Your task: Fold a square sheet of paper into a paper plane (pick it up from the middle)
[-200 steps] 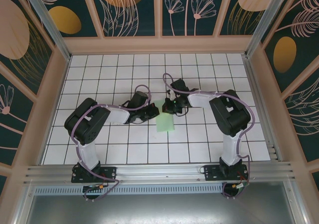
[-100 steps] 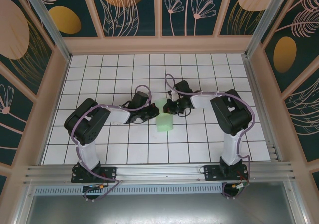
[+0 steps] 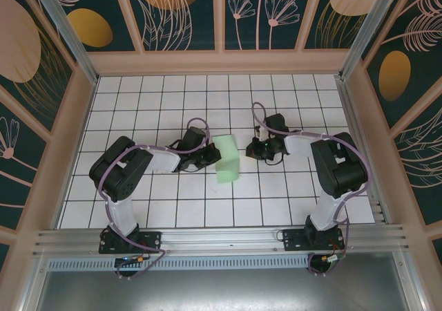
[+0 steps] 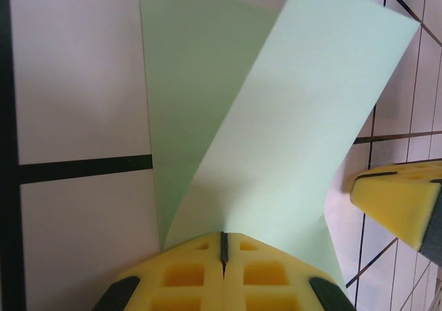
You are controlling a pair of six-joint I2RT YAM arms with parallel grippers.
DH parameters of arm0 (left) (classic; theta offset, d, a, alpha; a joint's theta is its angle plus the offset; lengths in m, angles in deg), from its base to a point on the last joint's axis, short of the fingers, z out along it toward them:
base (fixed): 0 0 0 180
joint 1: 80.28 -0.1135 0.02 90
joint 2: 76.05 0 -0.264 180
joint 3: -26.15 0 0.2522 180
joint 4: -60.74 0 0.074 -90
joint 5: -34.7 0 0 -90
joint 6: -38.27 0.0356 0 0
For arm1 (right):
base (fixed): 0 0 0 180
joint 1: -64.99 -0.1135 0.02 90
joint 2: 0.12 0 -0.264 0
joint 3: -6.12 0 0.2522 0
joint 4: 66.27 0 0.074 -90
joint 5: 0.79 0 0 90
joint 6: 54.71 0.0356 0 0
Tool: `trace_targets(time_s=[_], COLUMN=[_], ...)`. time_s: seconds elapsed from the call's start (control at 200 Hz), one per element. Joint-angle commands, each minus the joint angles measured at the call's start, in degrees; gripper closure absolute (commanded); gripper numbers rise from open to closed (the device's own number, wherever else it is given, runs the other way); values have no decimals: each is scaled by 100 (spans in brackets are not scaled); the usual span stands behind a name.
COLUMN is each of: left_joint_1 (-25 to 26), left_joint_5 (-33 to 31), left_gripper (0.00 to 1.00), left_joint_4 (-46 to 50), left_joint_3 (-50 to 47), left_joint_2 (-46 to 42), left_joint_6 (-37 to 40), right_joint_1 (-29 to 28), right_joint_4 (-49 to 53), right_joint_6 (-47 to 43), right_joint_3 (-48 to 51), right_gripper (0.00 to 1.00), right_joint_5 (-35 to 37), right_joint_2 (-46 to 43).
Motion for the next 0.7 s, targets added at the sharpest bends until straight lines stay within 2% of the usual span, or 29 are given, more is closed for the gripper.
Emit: trace_targets(time_s=[0.0, 0.18, 0.38, 0.505, 0.696], left_joint_1=[11, 9, 9, 7, 13], left_joint_5=[-776, -740, -749, -747, -743], left_gripper=[100, 100, 100, 100, 100], left_joint_4=[1611, 1593, 1584, 1584, 1545], left_joint_3=[-483, -456, -500, -539, -659], left_joint_2=[634, 648, 629, 624, 607], left_joint_6=[178, 207, 188, 175, 159], right_joint_1=[-214, -626, -655, -473, 155], right_joint_4=[-235, -360, -402, -393, -380], right_joint_6=[193, 271, 204, 101, -104], right_joint_3=[-190, -847, -1032, -845, -469], right_gripper=[100, 100, 100, 100, 100], right_joint_5=[-76, -213, -331, -228, 135], right_joint_2=[-115, 586, 1027, 1104, 933])
